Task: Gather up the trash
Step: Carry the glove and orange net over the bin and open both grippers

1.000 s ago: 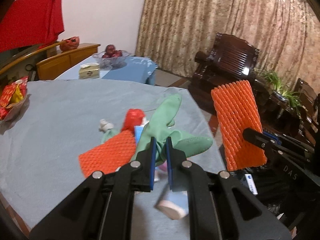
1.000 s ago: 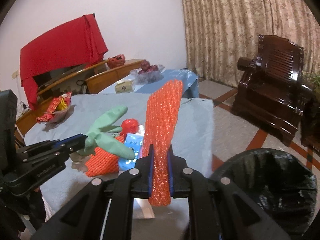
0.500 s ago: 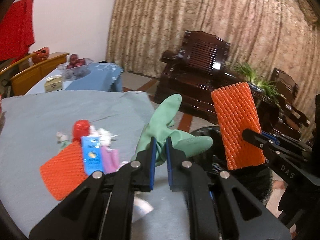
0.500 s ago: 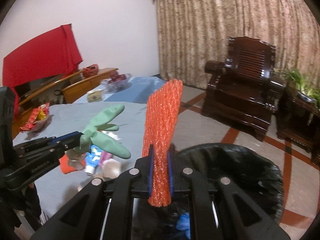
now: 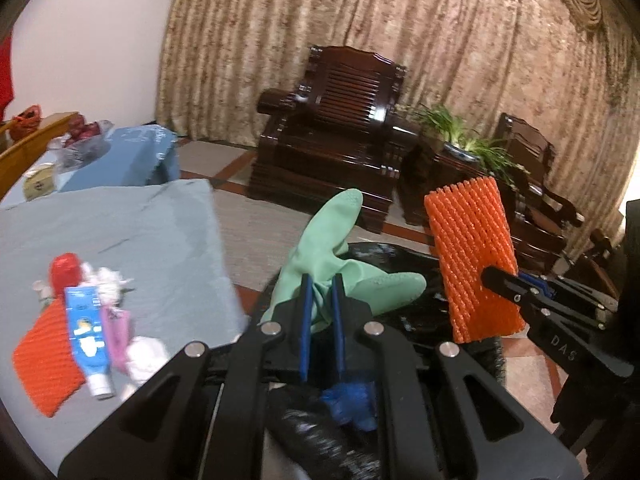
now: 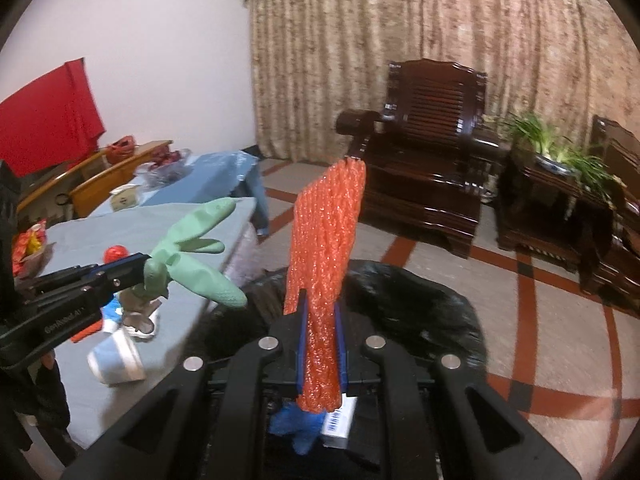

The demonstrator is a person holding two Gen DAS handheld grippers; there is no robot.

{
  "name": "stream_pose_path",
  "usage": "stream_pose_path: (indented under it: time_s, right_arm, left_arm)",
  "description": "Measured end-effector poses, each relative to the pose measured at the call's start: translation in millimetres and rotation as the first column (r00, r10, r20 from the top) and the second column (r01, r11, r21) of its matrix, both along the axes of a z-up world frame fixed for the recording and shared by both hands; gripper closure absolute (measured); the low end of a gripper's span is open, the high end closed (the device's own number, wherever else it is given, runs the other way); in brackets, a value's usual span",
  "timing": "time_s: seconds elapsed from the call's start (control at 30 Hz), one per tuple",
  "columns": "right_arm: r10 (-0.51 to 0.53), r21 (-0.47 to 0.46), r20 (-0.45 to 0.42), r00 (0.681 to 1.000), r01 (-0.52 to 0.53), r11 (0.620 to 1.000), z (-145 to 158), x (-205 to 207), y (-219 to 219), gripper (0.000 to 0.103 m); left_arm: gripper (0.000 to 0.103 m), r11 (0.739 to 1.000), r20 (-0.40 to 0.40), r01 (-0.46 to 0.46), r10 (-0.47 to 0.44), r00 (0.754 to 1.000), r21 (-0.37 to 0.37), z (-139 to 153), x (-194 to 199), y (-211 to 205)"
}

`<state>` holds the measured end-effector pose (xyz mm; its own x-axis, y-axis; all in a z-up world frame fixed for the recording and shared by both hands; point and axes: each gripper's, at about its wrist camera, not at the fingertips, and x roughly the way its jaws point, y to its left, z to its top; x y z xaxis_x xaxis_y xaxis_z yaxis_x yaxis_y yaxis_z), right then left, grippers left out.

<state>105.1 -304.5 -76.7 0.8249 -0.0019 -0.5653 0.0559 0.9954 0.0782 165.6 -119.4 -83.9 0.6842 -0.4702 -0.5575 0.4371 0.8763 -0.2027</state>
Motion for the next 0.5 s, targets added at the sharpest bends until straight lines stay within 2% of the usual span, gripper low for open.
stream_pose_path:
  time_s: [0.37,0.5]
  right_arm:
    - [-0.074,-0.017,-0.068,0.995,0.073,0.997,-28.6,-5.7,-38.6,0.091]
    - [-0.087,-0.019,-0.088,0.992,0.086,0.996,-39.6,-5.4,-43.7,0.084]
  left_arm:
    - [0.093,0.995,-0.044,0.103,-0.102,0.994,0.011,-27.1,18.9,-57.7]
    - [0.084,0.993,-0.057,0.116,-0.115,0.992,0.017,-34.7,24.5,-63.1]
